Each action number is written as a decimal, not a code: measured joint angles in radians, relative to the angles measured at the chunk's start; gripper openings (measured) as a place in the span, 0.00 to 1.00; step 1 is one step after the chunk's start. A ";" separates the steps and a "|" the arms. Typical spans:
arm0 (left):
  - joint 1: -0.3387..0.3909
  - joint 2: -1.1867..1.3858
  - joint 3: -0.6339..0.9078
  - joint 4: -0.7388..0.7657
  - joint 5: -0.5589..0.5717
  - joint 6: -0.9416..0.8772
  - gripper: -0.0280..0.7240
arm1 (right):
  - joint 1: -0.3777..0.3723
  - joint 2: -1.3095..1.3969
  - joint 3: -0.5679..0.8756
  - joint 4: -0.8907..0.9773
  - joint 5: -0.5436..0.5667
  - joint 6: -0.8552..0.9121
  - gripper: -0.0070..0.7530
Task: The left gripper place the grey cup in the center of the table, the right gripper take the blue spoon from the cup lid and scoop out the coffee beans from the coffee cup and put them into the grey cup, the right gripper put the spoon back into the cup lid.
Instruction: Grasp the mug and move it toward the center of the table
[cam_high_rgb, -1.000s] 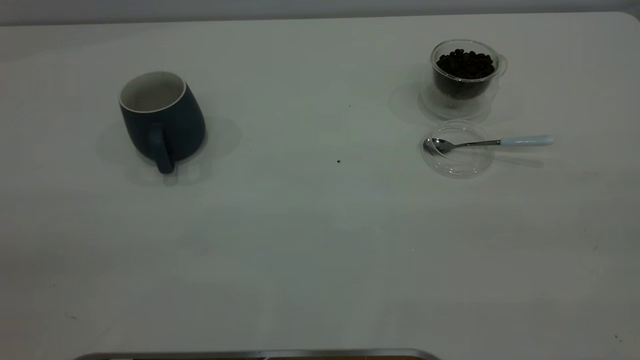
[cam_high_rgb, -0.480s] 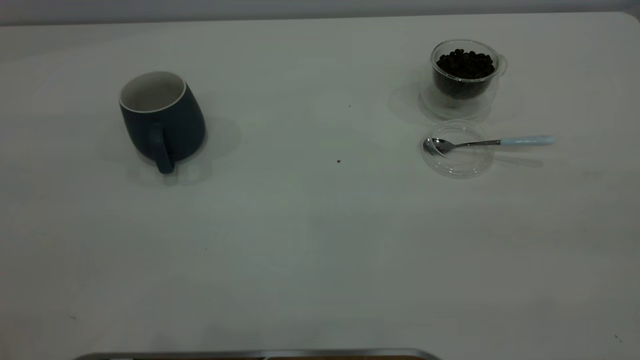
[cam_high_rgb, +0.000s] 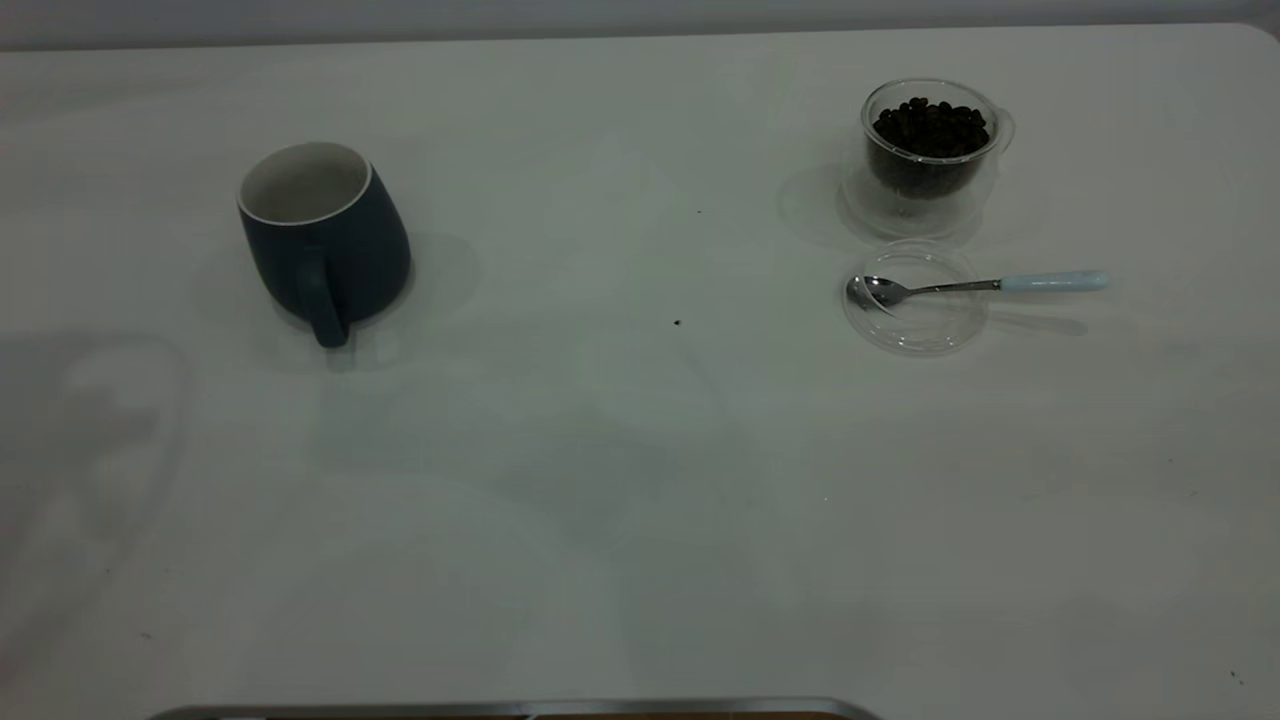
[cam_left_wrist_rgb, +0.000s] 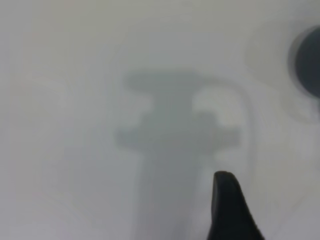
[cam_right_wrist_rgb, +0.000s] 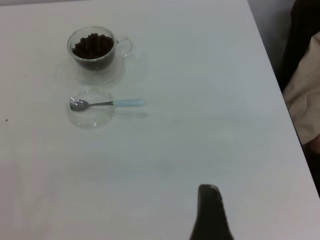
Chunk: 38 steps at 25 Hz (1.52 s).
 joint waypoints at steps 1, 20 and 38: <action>0.000 0.046 -0.029 0.002 0.005 0.025 0.70 | 0.000 0.000 0.000 0.000 0.000 0.000 0.79; 0.037 0.620 -0.249 0.215 -0.315 0.408 0.70 | 0.000 0.000 0.000 0.000 0.000 0.000 0.79; -0.048 0.829 -0.255 0.115 -0.483 0.978 0.46 | 0.000 0.000 0.000 0.000 0.000 0.000 0.79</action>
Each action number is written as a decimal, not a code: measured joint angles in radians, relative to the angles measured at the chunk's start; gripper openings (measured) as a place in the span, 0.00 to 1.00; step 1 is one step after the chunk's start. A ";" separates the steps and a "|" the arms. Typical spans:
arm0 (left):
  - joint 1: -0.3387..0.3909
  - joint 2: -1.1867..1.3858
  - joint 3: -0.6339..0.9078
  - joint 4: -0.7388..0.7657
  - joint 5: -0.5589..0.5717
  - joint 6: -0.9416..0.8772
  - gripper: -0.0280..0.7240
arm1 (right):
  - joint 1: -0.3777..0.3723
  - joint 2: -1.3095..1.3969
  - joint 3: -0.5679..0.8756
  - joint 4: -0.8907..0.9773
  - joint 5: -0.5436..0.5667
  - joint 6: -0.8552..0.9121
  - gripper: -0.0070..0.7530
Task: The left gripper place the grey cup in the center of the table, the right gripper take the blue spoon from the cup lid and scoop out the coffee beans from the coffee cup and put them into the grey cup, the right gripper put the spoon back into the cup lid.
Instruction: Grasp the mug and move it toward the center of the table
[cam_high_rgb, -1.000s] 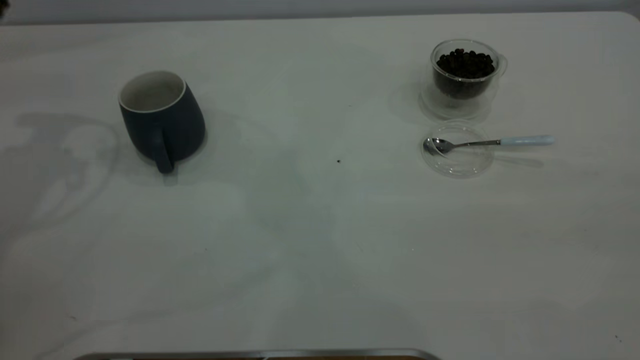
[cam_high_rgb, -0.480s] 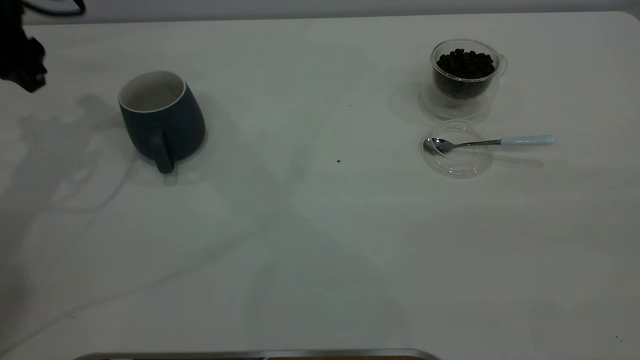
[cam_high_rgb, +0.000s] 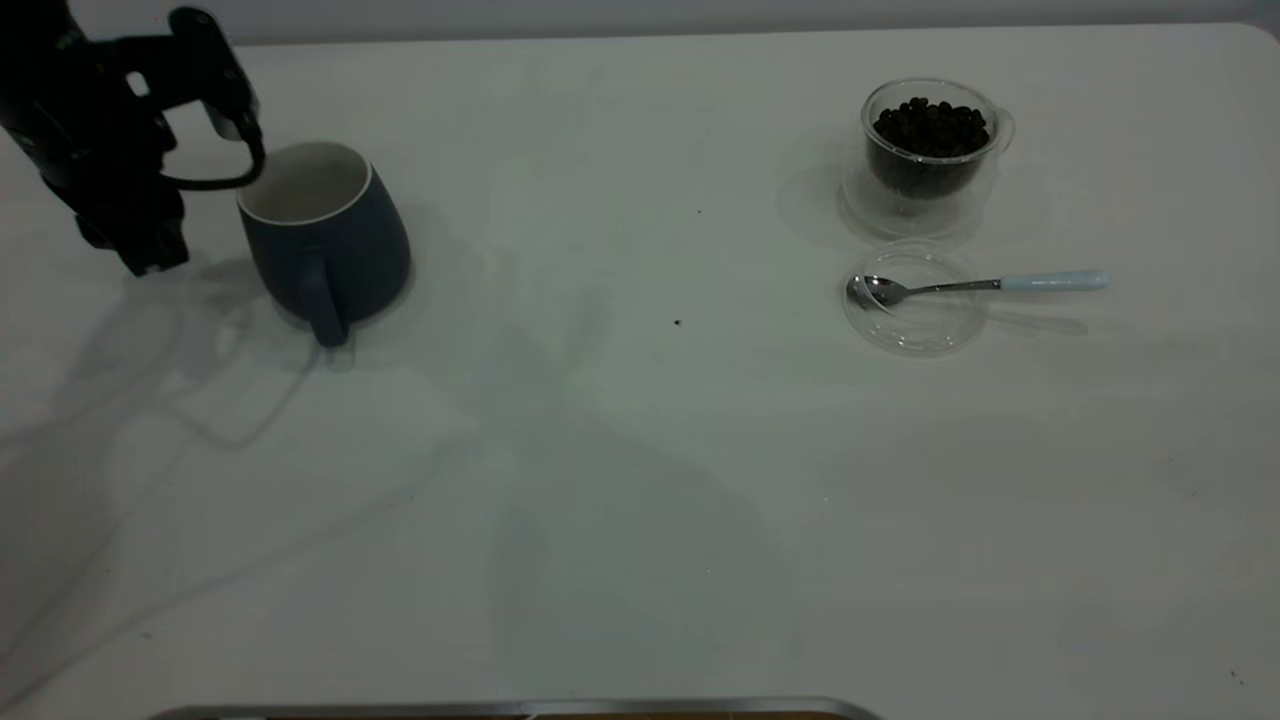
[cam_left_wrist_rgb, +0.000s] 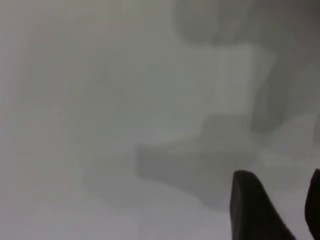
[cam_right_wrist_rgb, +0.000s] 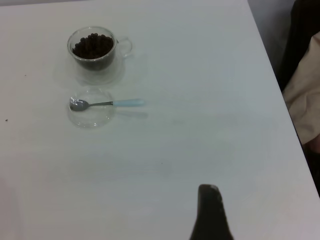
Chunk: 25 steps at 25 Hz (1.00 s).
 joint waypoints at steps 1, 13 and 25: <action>-0.005 0.002 0.000 -0.001 -0.005 0.001 0.45 | 0.000 0.000 0.000 0.000 0.000 0.000 0.79; -0.116 0.007 -0.001 -0.020 -0.050 0.002 0.43 | 0.000 0.000 0.000 0.000 0.000 0.000 0.79; -0.248 0.078 -0.056 -0.021 -0.162 -0.021 0.43 | 0.000 0.000 0.000 0.000 0.000 0.000 0.79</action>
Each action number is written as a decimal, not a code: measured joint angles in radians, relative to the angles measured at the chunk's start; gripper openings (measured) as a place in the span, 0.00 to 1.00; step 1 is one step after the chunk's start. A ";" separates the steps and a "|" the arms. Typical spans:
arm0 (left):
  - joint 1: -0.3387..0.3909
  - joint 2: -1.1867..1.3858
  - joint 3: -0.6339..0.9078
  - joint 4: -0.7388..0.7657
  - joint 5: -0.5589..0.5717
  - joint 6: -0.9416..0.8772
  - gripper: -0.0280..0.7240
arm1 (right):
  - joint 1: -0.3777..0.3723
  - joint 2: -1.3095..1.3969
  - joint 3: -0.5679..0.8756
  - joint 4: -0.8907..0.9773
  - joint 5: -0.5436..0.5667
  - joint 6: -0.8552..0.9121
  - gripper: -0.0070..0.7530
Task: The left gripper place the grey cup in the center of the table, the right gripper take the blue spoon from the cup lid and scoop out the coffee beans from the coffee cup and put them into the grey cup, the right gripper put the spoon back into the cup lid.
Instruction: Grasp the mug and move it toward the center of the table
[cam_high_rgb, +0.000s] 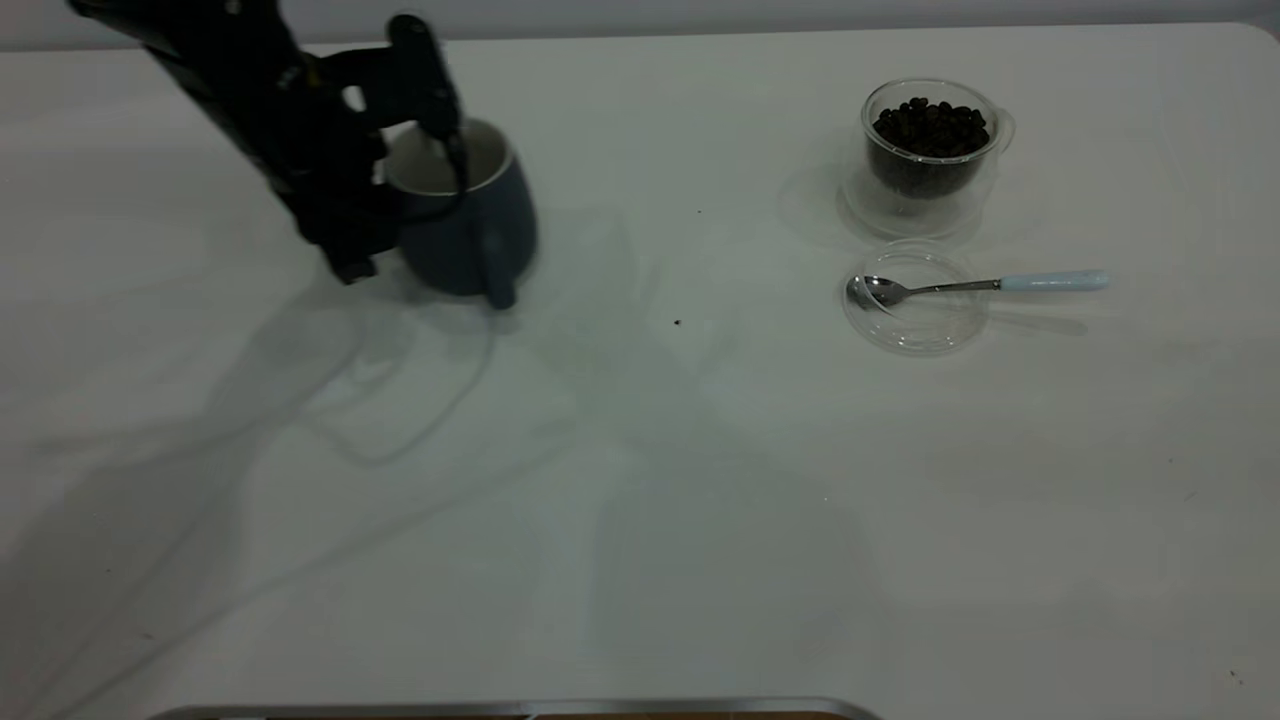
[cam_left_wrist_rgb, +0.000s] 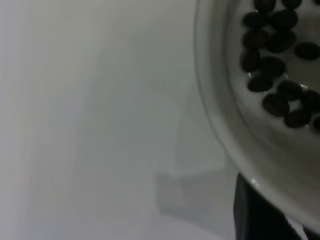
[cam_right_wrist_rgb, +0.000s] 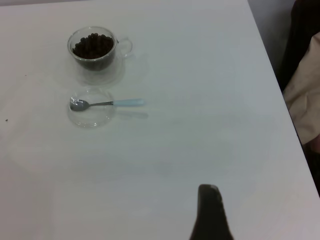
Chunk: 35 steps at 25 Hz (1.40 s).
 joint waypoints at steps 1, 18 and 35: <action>-0.011 0.006 -0.011 0.000 -0.007 -0.001 0.43 | 0.000 0.000 0.000 0.000 0.000 0.000 0.79; -0.104 0.020 -0.033 0.000 -0.051 -0.056 0.43 | 0.000 0.000 0.000 0.000 0.000 0.000 0.79; -0.053 -0.088 -0.036 -0.001 0.176 -0.101 0.43 | 0.000 0.000 0.000 0.000 0.000 0.000 0.79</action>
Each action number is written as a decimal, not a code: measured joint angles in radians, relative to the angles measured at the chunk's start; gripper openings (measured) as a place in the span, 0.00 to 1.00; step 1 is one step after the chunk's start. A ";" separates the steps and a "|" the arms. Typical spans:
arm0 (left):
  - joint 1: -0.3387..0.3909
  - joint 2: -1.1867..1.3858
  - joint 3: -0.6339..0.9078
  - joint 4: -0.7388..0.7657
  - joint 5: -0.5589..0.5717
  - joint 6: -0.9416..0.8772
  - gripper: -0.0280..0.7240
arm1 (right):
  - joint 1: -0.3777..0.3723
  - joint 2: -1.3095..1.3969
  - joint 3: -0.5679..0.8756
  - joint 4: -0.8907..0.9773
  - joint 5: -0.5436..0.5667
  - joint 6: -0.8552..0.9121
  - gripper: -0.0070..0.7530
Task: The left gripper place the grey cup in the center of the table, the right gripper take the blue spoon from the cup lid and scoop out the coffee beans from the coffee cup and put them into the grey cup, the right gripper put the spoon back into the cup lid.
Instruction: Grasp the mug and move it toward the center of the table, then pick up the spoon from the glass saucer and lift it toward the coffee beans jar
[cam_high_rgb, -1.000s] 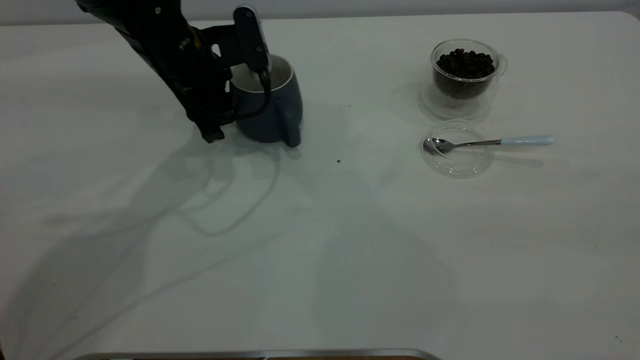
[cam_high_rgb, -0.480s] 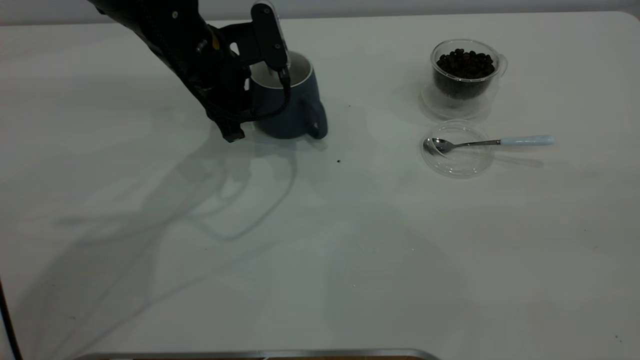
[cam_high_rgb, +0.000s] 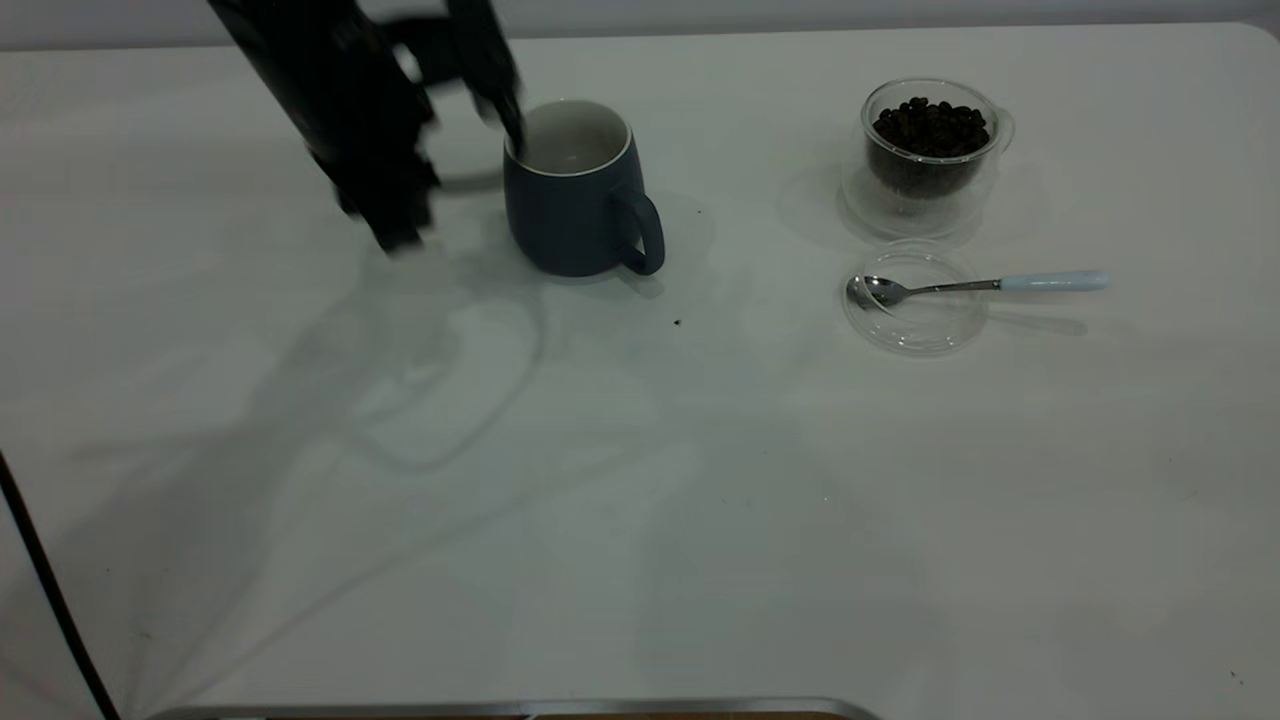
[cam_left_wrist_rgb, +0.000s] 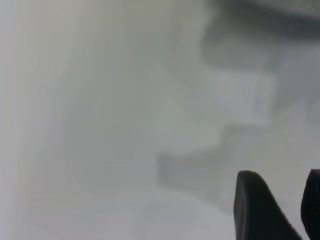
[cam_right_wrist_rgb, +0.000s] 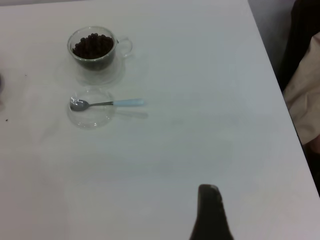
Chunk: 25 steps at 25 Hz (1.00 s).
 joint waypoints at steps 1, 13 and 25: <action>0.014 -0.034 0.000 0.000 0.023 -0.025 0.43 | 0.000 0.000 0.000 0.000 0.000 0.000 0.79; 0.040 -0.598 0.002 -0.005 0.469 -0.361 0.43 | 0.000 0.000 0.000 0.000 0.000 0.000 0.79; 0.040 -1.098 0.083 0.027 0.938 -0.589 0.43 | 0.000 0.000 0.000 0.000 0.000 0.000 0.79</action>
